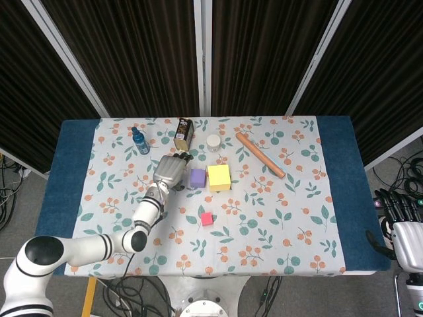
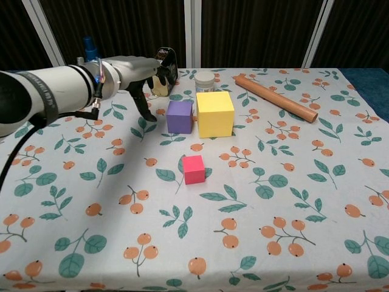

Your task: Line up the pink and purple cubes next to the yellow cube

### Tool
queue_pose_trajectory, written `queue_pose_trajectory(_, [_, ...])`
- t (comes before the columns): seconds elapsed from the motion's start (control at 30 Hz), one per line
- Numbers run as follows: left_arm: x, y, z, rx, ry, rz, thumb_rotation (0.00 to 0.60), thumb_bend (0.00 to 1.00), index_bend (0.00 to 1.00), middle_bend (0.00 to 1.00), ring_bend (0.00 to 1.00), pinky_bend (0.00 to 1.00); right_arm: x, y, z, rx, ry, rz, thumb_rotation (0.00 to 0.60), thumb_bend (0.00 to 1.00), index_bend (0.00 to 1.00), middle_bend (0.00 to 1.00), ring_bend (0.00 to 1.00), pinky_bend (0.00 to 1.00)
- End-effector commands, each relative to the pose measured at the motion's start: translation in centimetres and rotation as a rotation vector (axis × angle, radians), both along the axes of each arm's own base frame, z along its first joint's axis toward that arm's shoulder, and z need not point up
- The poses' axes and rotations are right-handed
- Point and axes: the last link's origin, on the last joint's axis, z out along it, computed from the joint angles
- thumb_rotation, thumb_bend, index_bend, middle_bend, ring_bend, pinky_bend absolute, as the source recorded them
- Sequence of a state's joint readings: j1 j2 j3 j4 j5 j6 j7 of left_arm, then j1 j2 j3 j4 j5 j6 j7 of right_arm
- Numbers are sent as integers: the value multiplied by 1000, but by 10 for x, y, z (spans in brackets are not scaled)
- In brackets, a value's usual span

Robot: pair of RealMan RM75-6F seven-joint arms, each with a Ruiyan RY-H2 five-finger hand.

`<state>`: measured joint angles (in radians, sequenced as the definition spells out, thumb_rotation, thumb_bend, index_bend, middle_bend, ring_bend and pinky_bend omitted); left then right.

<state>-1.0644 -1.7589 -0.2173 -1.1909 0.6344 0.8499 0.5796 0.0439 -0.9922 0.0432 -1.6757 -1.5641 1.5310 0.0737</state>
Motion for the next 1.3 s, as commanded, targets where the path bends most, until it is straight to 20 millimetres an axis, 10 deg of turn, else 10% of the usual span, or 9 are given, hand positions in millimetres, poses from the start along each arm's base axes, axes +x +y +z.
queue_pose_trajectory(0.03, [-11, 2, -2, 37, 46, -30, 600, 132, 229, 261, 248, 421, 1, 0, 0, 2, 1, 1, 600, 226, 0, 1, 0, 22])
queue_pose_trajectory(1.3, [25, 27, -41, 78, -47, -101, 600, 30, 229, 259, 247, 415, 2, -1, 6, -14, 21, -25, 600, 225, 0, 1, 0, 23])
